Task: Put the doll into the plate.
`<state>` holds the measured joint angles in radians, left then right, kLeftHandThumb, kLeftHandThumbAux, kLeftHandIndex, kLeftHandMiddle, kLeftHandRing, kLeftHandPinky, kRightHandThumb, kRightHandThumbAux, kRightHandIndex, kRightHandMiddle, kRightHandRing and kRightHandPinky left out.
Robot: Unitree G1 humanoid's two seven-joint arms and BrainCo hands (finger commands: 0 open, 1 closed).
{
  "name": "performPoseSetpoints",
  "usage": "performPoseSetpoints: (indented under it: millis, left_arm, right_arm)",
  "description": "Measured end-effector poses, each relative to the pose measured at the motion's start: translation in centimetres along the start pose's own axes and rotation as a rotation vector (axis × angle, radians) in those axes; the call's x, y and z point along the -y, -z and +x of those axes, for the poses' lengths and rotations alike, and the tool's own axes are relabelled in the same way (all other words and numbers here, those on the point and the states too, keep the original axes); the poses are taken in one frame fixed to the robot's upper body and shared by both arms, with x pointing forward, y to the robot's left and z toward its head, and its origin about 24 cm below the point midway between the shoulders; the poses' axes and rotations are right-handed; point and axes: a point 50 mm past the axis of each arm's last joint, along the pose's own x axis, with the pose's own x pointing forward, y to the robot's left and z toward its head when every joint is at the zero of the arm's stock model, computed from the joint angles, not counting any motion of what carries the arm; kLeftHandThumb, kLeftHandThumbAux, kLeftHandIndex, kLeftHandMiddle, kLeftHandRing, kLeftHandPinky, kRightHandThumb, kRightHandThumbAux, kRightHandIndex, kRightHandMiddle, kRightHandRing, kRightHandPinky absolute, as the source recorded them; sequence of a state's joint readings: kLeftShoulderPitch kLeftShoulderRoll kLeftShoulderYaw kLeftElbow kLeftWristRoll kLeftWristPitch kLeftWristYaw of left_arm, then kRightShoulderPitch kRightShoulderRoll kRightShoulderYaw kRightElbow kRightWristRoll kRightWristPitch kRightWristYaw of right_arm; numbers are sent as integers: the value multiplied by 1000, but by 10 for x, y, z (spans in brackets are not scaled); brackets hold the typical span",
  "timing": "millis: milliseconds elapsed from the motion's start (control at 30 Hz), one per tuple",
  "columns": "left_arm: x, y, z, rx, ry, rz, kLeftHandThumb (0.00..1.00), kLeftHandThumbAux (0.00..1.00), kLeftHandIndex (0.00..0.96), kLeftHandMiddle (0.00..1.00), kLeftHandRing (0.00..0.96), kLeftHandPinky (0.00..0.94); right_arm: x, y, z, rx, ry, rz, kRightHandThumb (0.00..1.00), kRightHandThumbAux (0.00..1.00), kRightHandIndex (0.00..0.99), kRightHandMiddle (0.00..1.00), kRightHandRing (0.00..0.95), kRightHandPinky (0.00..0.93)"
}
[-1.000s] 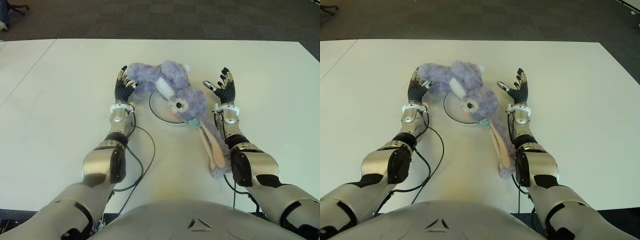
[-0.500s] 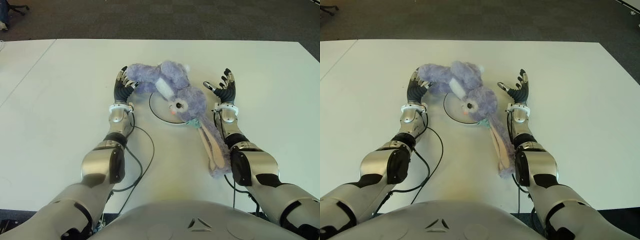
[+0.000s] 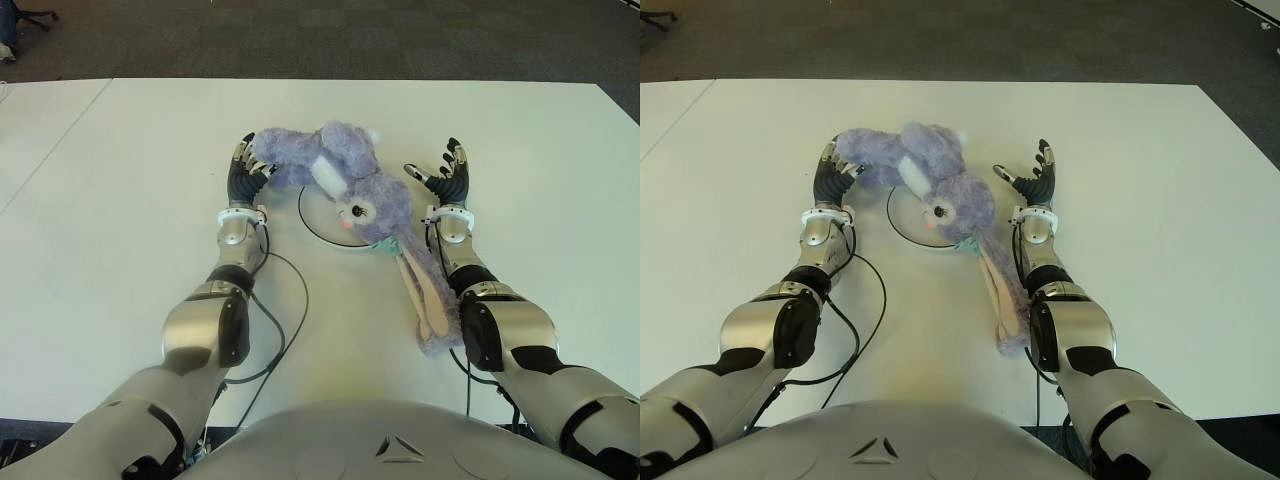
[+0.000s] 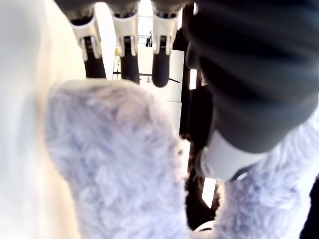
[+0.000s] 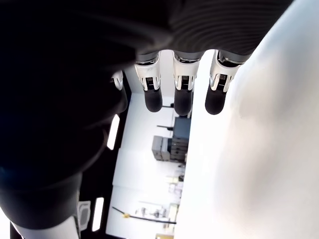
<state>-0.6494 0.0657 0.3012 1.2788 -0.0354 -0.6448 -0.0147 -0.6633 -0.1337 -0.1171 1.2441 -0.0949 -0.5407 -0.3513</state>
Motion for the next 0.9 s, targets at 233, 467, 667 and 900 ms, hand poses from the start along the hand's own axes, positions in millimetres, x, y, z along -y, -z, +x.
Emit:
performPoseSetpoints:
  millis: [233,467,667,900]
  left_arm:
    - [0,0,0,0,1,-5,216,833,128,195,227,271]
    - [0,0,0,1,6,-6,222,834,121,191,225,269]
    - [0,0,0,0,6,-6,221,832,118,193,226,270]
    - [0,0,0,1,6,-6,220,834,119,196,231,279]
  right_arm:
    - [-1,0,1,-10,-6,-10,0,823,82,78,72,104]
    - [-2,0,1,-12,-10,-15,0,820,85,80,74,111]
    - [-2,0,1,-17,-11,-17,0,811,82,77,72,103]
    - [-2,0,1,-18,-11,-17,0,799,77,76,70,110]
